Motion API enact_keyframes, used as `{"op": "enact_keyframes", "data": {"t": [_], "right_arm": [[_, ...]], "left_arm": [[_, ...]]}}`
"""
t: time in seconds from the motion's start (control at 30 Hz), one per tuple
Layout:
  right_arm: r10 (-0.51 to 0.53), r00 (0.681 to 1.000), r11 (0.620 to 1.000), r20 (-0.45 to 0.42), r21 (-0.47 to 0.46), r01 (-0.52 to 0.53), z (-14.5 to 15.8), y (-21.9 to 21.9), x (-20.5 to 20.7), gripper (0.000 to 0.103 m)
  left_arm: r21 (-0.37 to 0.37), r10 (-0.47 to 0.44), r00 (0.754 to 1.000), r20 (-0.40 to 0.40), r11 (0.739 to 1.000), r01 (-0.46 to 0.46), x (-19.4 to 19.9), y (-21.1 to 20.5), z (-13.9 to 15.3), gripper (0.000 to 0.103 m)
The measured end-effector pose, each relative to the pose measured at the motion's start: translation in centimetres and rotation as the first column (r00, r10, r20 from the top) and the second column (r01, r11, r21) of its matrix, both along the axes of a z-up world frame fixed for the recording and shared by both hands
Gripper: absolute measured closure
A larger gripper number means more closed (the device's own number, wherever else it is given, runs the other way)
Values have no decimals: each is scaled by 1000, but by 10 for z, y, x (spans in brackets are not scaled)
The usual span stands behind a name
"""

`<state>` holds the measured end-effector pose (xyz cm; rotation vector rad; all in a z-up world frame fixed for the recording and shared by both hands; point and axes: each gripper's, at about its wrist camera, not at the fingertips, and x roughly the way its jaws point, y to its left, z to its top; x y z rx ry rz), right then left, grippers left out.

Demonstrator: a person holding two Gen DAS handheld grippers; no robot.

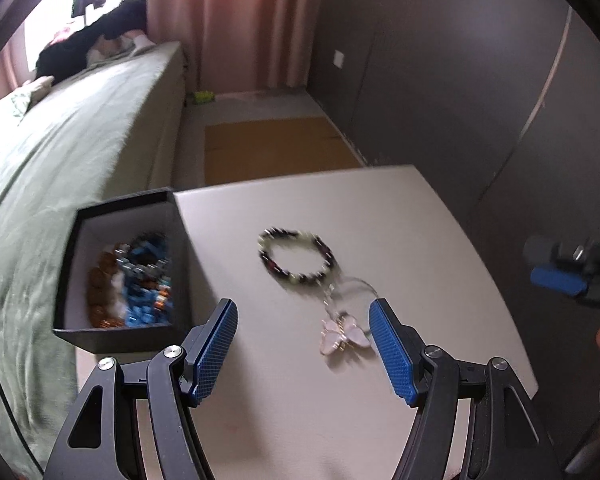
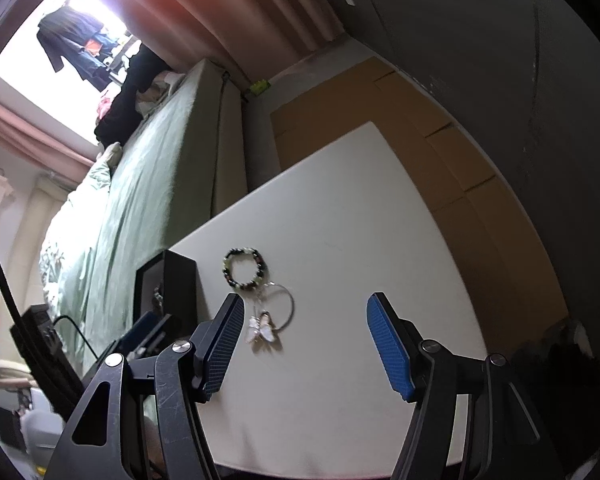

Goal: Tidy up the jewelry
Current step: 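Grasp the white butterfly pendant with the left gripper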

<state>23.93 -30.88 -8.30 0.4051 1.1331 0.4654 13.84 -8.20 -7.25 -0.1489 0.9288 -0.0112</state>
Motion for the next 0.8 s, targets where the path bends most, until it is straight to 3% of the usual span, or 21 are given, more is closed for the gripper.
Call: {"op": "enact_keyframes", "data": {"t": [0.13, 0.23, 0.6, 0.73, 0.8], "right_arm": [[-23, 1000, 1000, -2, 17, 23, 0, -11, 0, 16], [-28, 999, 999, -18, 19, 28, -3, -16, 1, 10], [-46, 998, 999, -54, 25, 47, -12, -29, 7, 9], [-51, 998, 999, -48, 7, 52, -11, -28, 9, 9], [-57, 998, 998, -37, -10, 57, -10, -27, 9, 9]], "left_arm": [[25, -21, 999, -25, 999, 21, 2, -13, -10, 34], [40, -37, 998, -53, 998, 39, 4, -22, -20, 34], [111, -70, 993, -100, 991, 81, 14, -42, -45, 34], [107, -78, 988, -132, 990, 92, 19, -43, -56, 56], [97, -93, 988, -126, 990, 106, 18, -41, -57, 61]]}}
